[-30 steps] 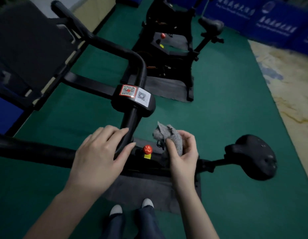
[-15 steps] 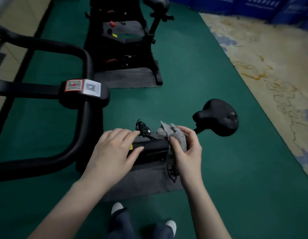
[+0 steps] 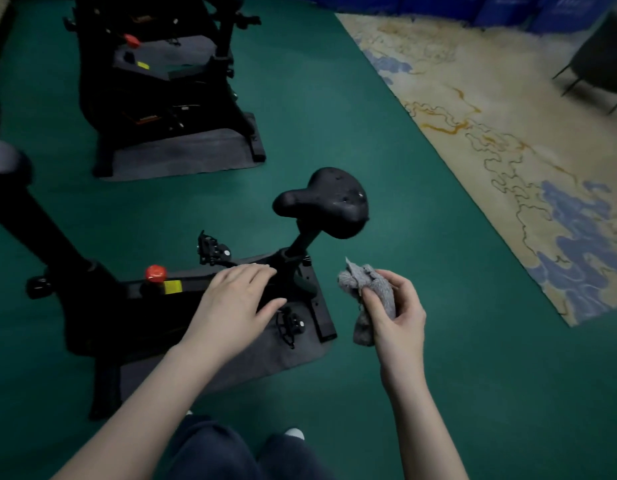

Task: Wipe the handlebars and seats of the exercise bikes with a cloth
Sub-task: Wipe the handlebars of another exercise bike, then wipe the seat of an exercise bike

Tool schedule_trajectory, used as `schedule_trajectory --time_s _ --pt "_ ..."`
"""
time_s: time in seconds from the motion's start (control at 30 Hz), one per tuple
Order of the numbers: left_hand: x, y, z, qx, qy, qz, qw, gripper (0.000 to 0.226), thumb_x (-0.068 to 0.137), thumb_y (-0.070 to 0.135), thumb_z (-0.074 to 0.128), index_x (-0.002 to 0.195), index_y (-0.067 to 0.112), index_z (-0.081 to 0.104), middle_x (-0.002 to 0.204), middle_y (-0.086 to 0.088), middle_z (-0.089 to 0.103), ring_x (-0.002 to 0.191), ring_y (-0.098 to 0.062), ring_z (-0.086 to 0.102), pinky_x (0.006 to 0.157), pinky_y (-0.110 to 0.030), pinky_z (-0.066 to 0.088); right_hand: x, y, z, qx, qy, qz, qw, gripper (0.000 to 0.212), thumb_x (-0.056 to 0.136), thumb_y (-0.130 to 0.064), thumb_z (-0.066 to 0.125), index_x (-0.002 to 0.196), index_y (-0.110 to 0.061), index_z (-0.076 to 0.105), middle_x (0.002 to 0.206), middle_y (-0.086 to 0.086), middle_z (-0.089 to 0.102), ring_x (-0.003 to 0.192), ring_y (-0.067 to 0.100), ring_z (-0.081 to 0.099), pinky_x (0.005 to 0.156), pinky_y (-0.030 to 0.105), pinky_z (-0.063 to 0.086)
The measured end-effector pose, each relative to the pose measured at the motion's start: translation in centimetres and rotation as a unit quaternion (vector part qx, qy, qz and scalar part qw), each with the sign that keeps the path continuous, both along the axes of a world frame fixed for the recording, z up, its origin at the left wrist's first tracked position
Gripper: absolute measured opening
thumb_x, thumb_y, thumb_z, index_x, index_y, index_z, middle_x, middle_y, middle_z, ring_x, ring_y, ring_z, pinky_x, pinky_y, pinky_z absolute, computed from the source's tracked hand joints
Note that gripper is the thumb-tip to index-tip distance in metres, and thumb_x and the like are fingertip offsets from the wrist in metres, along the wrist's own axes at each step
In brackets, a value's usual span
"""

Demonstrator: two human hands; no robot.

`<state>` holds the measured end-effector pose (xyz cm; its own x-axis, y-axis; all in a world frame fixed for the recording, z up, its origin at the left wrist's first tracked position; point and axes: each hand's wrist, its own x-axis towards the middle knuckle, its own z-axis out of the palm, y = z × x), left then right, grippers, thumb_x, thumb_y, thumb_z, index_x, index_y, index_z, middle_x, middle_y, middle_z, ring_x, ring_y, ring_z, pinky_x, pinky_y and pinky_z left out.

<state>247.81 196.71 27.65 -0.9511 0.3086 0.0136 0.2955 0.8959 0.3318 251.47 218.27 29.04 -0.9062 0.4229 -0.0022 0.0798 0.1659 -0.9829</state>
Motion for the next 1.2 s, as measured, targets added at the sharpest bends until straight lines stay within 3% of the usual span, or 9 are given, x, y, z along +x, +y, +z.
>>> schedule_trajectory --time_s 0.37,0.57,0.67,0.83,1.2 --pt "-2.5 10.2 -1.6 -0.014 -0.026 -0.016 0.999 0.06 0.092 0.057 0.039 0.142 0.025 0.038 0.147 0.007 0.041 0.138 -0.012 0.031 0.114 -0.031 0.019 -1.3 9.5 0.0 -0.002 0.001 -0.004 1.0 0.022 0.085 -0.003 0.066 0.101 -0.018 0.064 0.1 -0.004 0.068 0.094 0.008 0.064 0.081 0.015 0.047" --pt "-6.5 14.2 -2.5 -0.028 -0.027 -0.024 0.999 0.06 0.093 0.056 0.04 0.143 0.023 0.038 0.146 0.007 0.042 0.137 -0.013 0.033 0.113 -0.031 0.021 -5.5 13.1 0.2 0.003 0.025 0.012 1.0 0.019 0.086 0.0 0.064 0.1 -0.012 0.064 0.088 -0.006 0.067 0.065 -0.007 0.059 0.057 0.004 0.043" --pt "-9.3 16.3 -3.4 -0.021 -0.026 -0.011 0.999 0.059 0.093 0.056 0.039 0.142 0.023 0.039 0.144 0.008 0.044 0.135 -0.012 0.036 0.112 -0.032 0.023 -9.1 15.1 0.2 0.023 0.026 0.029 0.999 0.019 0.086 0.0 0.065 0.1 -0.013 0.064 0.09 -0.006 0.067 0.068 -0.007 0.059 0.058 0.004 0.042" --pt "-13.6 18.0 -5.0 -0.001 -0.04 0.056 0.998 0.06 0.093 0.056 0.041 0.141 0.021 0.041 0.141 0.007 0.048 0.132 -0.013 0.039 0.11 -0.032 0.027 -15.8 17.2 0.3 0.031 -0.005 0.096 0.995 0.019 0.087 -0.001 0.063 0.099 -0.014 0.063 0.074 -0.019 0.066 0.056 -0.006 0.055 0.048 0.007 0.043" --pt "-15.5 18.3 -6.0 -0.013 -0.095 0.199 0.975 0.062 0.093 0.056 0.039 0.144 0.02 0.037 0.145 0.007 0.043 0.134 -0.012 0.037 0.111 -0.032 0.027 -25.4 18.9 -0.5 0.009 -0.06 0.217 0.974 0.021 0.087 -0.002 0.063 0.1 -0.019 0.063 0.069 -0.013 0.065 0.049 0.004 0.052 0.043 0.02 0.045"
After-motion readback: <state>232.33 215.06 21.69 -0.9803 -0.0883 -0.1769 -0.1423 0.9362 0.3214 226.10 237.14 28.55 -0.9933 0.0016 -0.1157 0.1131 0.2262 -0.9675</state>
